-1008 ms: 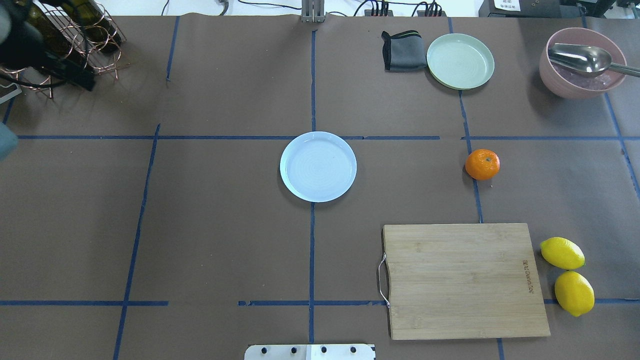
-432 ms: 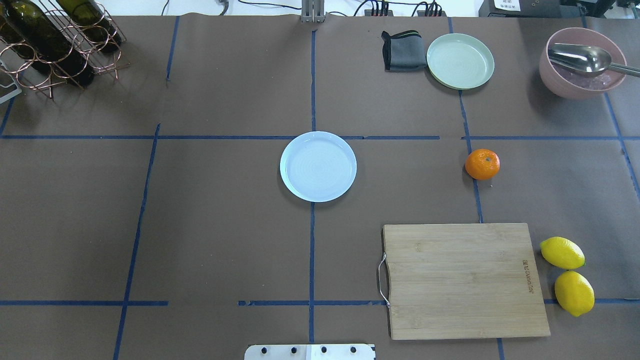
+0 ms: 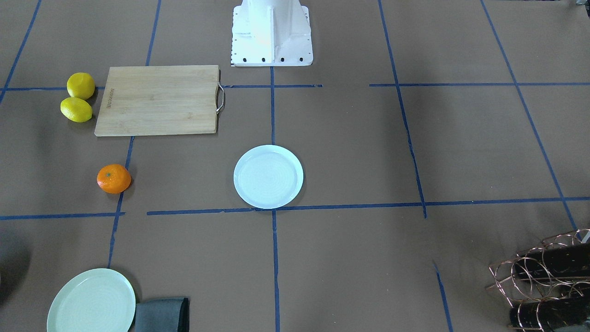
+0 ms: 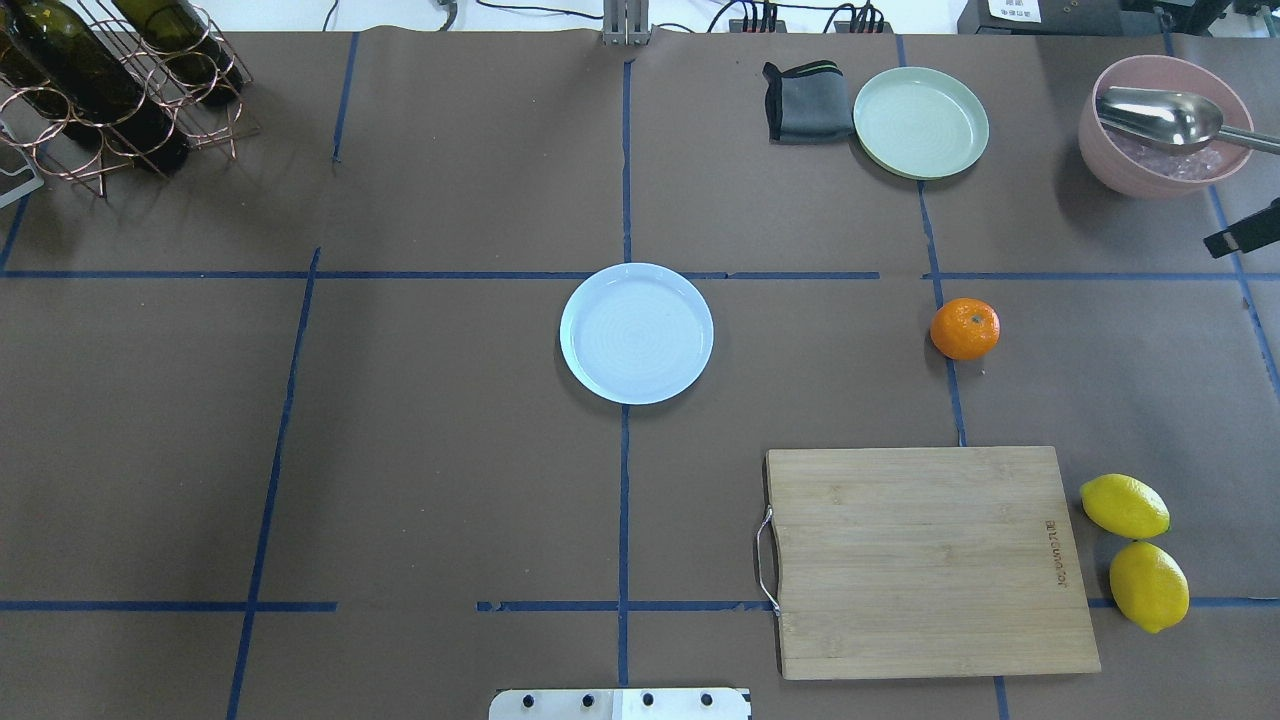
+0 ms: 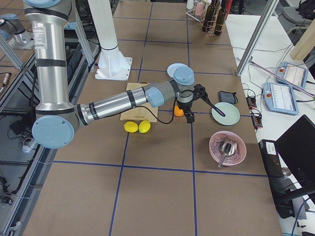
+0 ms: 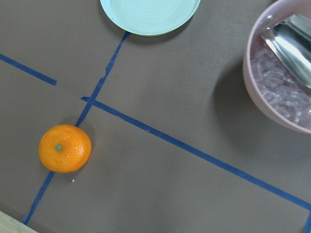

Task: Pick orange to plate
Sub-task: 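Move the right gripper down over the orange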

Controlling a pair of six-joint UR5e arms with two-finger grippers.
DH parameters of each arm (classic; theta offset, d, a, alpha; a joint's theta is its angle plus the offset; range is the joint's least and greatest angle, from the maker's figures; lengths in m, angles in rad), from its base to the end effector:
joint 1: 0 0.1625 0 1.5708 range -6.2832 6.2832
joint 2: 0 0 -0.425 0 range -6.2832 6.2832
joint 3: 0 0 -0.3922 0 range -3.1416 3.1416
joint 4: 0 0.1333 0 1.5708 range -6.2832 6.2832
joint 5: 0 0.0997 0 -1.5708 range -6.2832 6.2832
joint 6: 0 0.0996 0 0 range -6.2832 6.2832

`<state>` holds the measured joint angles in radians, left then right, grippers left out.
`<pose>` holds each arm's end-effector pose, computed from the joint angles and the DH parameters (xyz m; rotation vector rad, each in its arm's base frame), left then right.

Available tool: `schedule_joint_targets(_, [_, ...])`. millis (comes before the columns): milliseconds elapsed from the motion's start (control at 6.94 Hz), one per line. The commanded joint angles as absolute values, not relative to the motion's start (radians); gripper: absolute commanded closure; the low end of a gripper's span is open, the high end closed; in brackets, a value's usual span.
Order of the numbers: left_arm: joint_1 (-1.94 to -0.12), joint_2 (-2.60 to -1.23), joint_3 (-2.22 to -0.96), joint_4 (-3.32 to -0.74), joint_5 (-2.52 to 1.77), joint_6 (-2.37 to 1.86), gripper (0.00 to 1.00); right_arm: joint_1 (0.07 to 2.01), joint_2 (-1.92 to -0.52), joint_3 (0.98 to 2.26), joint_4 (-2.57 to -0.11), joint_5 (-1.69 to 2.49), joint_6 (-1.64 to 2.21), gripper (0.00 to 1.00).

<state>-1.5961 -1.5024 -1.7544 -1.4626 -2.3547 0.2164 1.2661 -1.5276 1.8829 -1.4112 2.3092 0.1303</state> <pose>-0.0746 -0.4590 0.6113 0.1013 0.7785 0.1839 -0.0895 -0.5055 0.4657 0.3251 -0.8139 -0.3532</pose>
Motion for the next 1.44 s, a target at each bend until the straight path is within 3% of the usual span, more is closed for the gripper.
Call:
schedule_joint_targets(0, [-1.597, -1.474, -1.743, -1.539, -2.349, 0.212, 0.00, 1.102, -1.430, 1.873, -1.411, 2.238, 0.353, 0.00])
schedule_joint_targets(288, [-1.597, -1.479, -1.744, -1.539, -2.352, 0.210, 0.00, 0.904, -1.352, 1.855, -1.393, 2.026, 0.617, 0.00])
schedule_joint_targets(432, [-1.597, -1.479, -1.744, -1.542, -2.350, 0.212, 0.00, 0.866, -1.351, 1.786, -1.291, 1.993, 0.641, 0.00])
schedule_joint_targets(720, [-1.597, -1.477, -1.749, -1.543, -2.352, 0.212, 0.00, 0.847, -1.353, 1.688, -1.140, 1.988, 0.696, 0.00])
schedule_joint_targets(1297, [-1.597, -1.476, -1.750, -1.543, -2.352, 0.212, 0.00, 0.795, -1.364, 1.658, -1.140, 1.915, 0.696, 0.00])
